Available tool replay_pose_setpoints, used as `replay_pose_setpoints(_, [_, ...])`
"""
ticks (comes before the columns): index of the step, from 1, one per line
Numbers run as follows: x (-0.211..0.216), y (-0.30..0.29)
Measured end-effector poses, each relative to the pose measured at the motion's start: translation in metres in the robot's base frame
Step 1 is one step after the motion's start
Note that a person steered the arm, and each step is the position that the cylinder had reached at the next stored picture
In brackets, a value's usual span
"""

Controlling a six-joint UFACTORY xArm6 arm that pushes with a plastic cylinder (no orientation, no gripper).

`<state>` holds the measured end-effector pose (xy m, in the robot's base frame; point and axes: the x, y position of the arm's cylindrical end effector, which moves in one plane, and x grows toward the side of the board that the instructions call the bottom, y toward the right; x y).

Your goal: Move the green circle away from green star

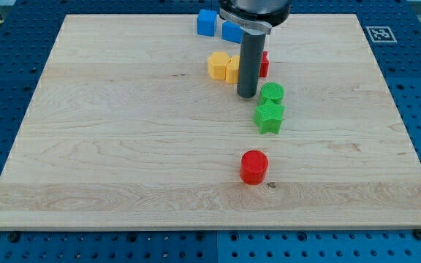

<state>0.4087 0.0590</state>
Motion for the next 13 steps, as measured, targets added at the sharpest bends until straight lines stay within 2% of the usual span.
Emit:
replay_pose_setpoints(2, [0.034,0.018])
replay_pose_setpoints(4, [0.037,0.05])
replay_pose_setpoints(5, [0.008,0.054])
replay_pose_setpoints(6, [0.009,0.073])
replay_pose_setpoints(7, [0.033,0.08])
replay_pose_setpoints(8, [0.026,0.091])
replay_pose_setpoints(11, [-0.028,0.113])
replay_pose_setpoints(13, [-0.029,0.146])
